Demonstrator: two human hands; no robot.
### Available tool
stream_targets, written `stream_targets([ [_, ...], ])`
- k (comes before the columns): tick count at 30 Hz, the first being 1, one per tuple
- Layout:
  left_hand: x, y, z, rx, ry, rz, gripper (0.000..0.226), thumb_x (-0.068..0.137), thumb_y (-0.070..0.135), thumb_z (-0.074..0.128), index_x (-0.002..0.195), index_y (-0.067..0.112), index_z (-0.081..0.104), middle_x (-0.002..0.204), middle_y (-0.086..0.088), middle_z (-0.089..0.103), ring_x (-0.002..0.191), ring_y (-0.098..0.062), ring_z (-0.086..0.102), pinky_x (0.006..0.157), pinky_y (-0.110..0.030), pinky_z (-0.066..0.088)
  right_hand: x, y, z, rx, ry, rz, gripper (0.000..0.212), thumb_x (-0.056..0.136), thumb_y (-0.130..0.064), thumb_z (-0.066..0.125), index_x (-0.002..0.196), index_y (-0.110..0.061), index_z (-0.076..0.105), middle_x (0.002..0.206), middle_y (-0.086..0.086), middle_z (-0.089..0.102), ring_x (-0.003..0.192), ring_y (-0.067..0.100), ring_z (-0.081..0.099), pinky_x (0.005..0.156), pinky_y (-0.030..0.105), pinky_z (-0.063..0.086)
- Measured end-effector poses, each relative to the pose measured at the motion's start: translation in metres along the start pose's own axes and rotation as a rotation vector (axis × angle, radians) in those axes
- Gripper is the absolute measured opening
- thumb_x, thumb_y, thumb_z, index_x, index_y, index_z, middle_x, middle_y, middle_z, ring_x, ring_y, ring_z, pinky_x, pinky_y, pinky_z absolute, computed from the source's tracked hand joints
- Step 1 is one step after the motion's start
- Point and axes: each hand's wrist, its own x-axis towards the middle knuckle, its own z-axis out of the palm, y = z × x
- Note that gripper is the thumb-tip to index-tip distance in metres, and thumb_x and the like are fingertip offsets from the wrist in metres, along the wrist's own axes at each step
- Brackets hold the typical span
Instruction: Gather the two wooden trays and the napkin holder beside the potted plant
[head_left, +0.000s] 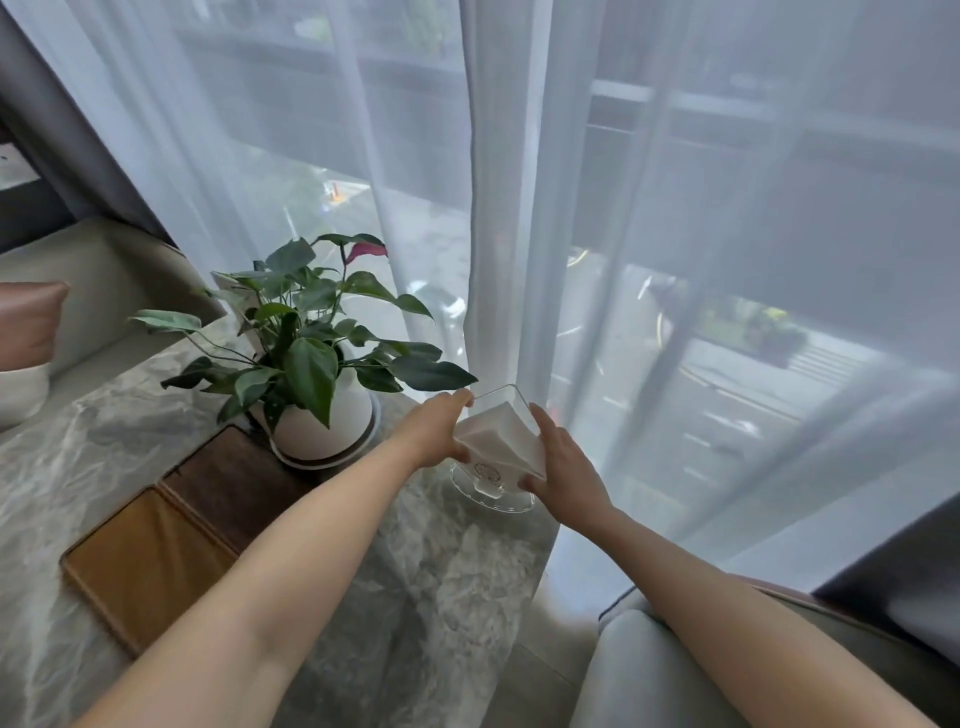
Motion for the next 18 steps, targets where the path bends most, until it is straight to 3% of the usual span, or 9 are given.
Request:
stream_targets([
  [6,0.01,0.004,0.003,0.023,-0.031,0.02,0.075,0.071,0.022,0.078,0.134,0.018,0.037,0.136,-0.007,0.051,0.114,-0.028,0.053,0.078,-0.029,0.039,0.001,0.007,0.0,0.024,-0.01,0.029,0.091,0.076,-0.015,0.066,0.146,-0.023,0.008,0.121,0.012,0.047,0.109,0.028,0.047,0.086,0.035,0.042],
  [14,-0.001,0.004,0.003,0.043,-0.043,0.034,0.084,0.081,0.028,0.069,0.147,0.021,0.018,0.152,-0.003,0.032,0.132,-0.025,0.041,0.101,-0.041,0.041,-0.002,0.004,-0.001,-0.058,-0.036,0.039,0.092,0.08,-0.019,0.063,0.146,-0.02,-0.001,0.131,0.013,0.039,0.117,0.029,0.04,0.087,0.037,0.042],
  [18,-0.02,-0.001,0.004,0.214,0.01,0.038,0.072,0.091,0.041,0.05,0.147,0.013,0.015,0.153,-0.008,0.028,0.137,-0.025,0.032,0.107,-0.043,0.035,-0.01,-0.001,-0.005,-0.117,-0.013,0.004,0.097,0.08,-0.029,0.065,0.146,-0.016,-0.005,0.139,0.013,0.032,0.123,0.028,0.035,0.096,0.033,0.037],
])
